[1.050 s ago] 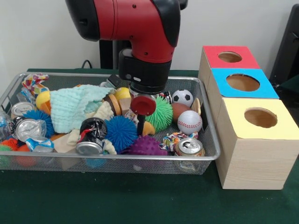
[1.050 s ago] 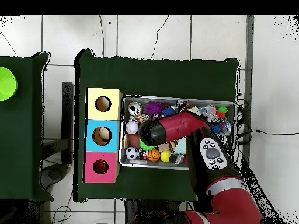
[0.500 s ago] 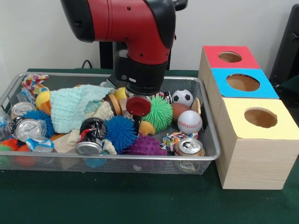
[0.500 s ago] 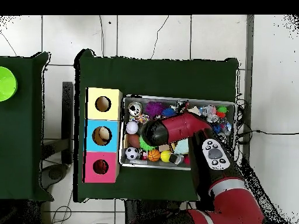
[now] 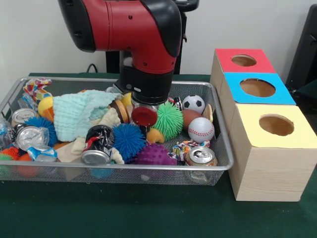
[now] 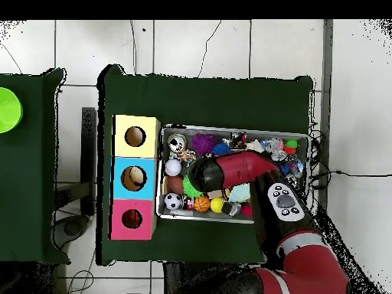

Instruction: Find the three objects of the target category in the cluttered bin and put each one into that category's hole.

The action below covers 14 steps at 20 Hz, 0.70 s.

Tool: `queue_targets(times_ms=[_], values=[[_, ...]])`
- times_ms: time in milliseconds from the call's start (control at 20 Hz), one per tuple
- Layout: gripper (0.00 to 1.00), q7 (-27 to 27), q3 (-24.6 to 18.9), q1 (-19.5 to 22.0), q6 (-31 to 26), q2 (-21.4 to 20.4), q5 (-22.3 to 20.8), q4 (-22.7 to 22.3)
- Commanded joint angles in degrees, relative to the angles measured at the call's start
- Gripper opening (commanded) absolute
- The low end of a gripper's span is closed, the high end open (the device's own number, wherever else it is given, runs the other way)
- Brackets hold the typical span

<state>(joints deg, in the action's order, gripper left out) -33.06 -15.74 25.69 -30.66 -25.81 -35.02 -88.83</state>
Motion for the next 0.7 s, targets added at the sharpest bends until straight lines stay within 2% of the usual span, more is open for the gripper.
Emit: queue_targets(times_ms=[50,300,450,550,700], values=[[1.0,-5.9,-3.4,2.3,-1.1,4.0,2.0,0.8],[1.0,-6.4,-4.1,2.8,-2.4,3.8,4.4,-1.2],[1.0,-5.5,-6.3,4.2,-2.7,4.0,6.5,-3.0],[1.0,-4.4,-8.5,5.6,-2.3,4.8,7.9,-3.9],[1.0,-3.3,-15.1,10.2,-0.3,7.7,12.0,-6.8]])
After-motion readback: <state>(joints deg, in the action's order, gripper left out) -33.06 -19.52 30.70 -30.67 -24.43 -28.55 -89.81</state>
